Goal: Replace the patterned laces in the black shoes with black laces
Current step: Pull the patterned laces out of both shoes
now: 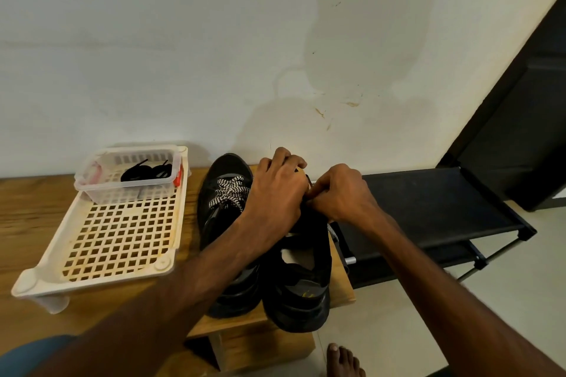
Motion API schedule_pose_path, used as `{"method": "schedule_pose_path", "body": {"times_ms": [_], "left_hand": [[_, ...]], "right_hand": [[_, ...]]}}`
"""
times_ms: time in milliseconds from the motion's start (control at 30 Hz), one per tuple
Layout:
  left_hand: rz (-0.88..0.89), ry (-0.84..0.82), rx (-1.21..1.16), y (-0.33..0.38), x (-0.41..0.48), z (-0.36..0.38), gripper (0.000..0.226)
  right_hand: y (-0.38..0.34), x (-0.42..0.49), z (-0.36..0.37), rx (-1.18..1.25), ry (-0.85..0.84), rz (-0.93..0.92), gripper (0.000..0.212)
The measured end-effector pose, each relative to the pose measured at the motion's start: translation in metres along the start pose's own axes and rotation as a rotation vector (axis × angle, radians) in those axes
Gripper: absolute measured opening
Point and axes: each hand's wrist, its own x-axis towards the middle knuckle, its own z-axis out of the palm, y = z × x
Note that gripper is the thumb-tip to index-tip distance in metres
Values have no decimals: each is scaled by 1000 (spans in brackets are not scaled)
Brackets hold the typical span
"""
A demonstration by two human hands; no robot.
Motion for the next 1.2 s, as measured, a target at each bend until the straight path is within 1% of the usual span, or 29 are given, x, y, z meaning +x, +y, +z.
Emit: {"method": "schedule_pose_path", "body": {"times_ms": [67, 167, 233, 267, 333, 400, 433, 467, 500, 567, 600, 633, 733, 800, 900, 1033, 1100, 1200], "left_hand": [[-1, 34, -1, -1, 1, 3, 28], [-17, 35, 36, -1, 0, 5, 30], [-40, 58, 34, -6, 2, 2, 26], [-57, 98, -8, -12, 4, -3, 21], [-133, 252, -113, -31, 8, -18, 10], [-236, 413, -160, -52, 8, -31, 6], [-276, 443, -167, -60, 6, -32, 6], [-307, 429, -168, -65, 4, -31, 7], [-331, 380, -175, -66, 2, -28, 11], [-335, 251, -217, -57, 0, -21, 28], [-303, 195, -235, -49, -1, -18, 35], [-249, 143, -243, -40, -2, -16, 37], [-77, -9, -179, -13, -4, -10, 29], [-47, -63, -75, -3, -4, -4, 29], [-58, -19, -14, -4, 0, 1, 25], [-57, 41, -123, -11, 2, 7, 14], [-107, 120, -189, -19, 5, 3, 8], [-278, 324, -306, -41, 10, -15, 2]], "right_hand": [[0, 0, 0, 5, -1, 3, 14], [1, -1, -1, 25, -9, 19, 11], [3, -1, -2, 42, -12, 36, 10], [4, -2, -3, 55, -16, 42, 9], [5, -2, -6, 87, -41, 51, 10], [6, -2, -8, 104, -57, 59, 11], [7, -2, -8, 108, -54, 63, 11], [7, -2, -7, 110, -50, 65, 10], [6, -2, -6, 109, -47, 66, 10], [5, -2, -5, 96, -46, 60, 9], [4, -2, -4, 88, -47, 55, 10], [4, -2, -4, 84, -46, 52, 11], [3, -1, -4, 44, -31, 44, 14], [3, 0, -3, 23, -28, 41, 16], [4, 1, -3, 29, -34, 38, 18], [5, -1, -5, 56, -32, 29, 16], [6, -2, -5, 80, -43, 44, 13], [6, -2, -7, 92, -60, 52, 14]]}}
